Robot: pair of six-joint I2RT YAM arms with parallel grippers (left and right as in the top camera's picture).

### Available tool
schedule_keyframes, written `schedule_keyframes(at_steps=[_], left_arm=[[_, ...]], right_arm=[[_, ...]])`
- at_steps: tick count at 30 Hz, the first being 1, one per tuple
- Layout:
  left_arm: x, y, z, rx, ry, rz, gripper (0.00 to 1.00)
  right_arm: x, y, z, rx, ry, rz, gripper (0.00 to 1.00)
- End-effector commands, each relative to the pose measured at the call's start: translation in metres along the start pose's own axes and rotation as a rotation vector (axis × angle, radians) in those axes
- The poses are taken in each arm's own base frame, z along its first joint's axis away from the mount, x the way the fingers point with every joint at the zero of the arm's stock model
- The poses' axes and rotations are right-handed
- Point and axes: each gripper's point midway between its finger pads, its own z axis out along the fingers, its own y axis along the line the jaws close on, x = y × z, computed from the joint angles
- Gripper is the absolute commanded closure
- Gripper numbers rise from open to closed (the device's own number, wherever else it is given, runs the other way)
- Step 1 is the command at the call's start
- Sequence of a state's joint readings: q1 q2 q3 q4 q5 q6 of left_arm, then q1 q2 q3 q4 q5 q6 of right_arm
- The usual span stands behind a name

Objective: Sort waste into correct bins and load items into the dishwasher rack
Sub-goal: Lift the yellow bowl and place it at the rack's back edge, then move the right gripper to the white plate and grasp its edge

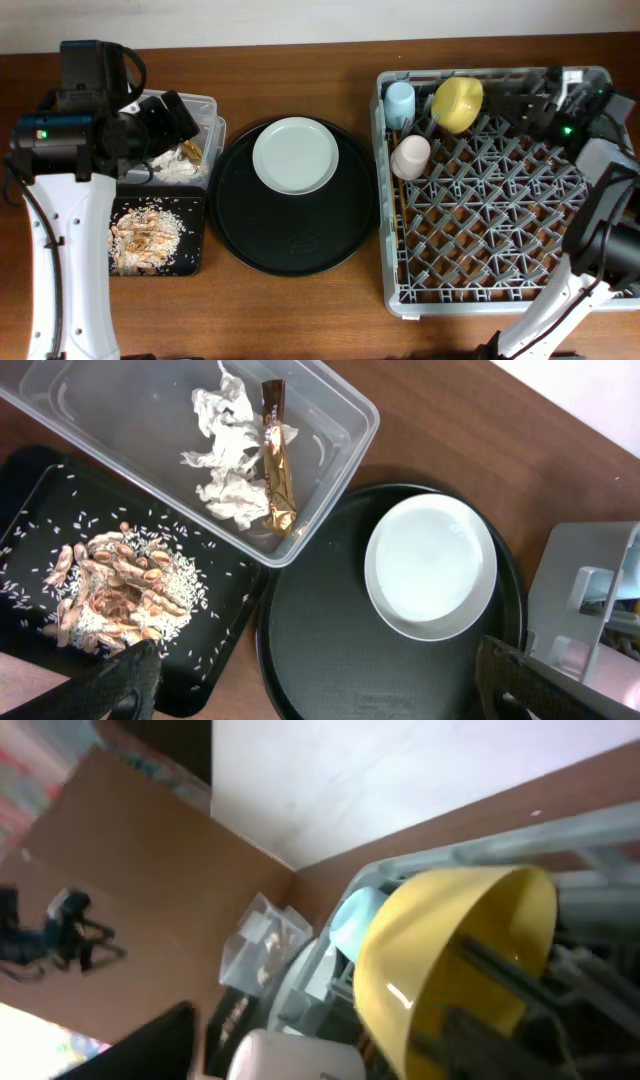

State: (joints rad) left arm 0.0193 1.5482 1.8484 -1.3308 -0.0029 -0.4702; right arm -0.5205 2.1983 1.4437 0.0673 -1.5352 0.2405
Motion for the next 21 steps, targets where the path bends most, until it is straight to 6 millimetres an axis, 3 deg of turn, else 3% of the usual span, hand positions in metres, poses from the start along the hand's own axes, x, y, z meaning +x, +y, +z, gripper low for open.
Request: schedule_keyframes(at_steps=[1,3,6,9,11,13,15,16,17,18,19,21], left_arm=[[-0.001,-0.001,-0.004,0.009,-0.011,0.015,0.01],[-0.001,-0.001,-0.004,0.009,-0.011,0.015,0.01],[-0.002,-0.001,-0.004,0.010,-0.011,0.015,0.01],[-0.002,-0.001,-0.004,0.010,-0.011,0.015,0.01],[-0.001,-0.001,-0.004,0.009,-0.011,0.015,0.01],[-0.002,-0.001,-0.004,0.010,-0.011,0.015,0.01],[-0.002,-0.001,-0.004,0.010,-0.011,0.015,0.01],[-0.002,-0.001,-0.004,0.010,-0.011,0.015,0.01],[-0.001,-0.001,-0.004,0.009,-0.011,0.015,0.01],[-0.002,-0.001,-0.004,0.010,-0.011,0.015,0.01],[-0.002,-0.001,-0.004,0.010,-0.011,0.015,0.01],[-0.002,-0.001,-0.004,0.010,-0.011,0.015,0.01]], right_arm=[[-0.018,-0.002,-0.030,0.019,-0.051,0.112,0.02],[-0.032,0.006,-0.045,0.034,-0.080,0.146,0.02],[-0.054,0.044,-0.048,0.039,-0.086,0.092,0.02],[-0.064,0.095,-0.023,0.006,-0.040,0.036,0.02],[-0.060,0.134,0.013,-0.042,0.024,-0.002,0.01],[-0.044,0.166,0.064,-0.089,0.098,-0.001,0.02],[-0.028,0.181,0.103,-0.115,0.148,0.007,0.02],[-0.013,0.186,0.133,-0.114,0.178,0.031,0.02],[0.007,0.186,0.163,-0.081,0.203,0.049,0.01],[0.019,0.182,0.179,-0.042,0.215,0.057,0.02],[0.050,0.166,0.205,0.089,0.247,0.069,0.01],[0.110,0.134,0.234,0.384,0.351,-0.040,0.01]])
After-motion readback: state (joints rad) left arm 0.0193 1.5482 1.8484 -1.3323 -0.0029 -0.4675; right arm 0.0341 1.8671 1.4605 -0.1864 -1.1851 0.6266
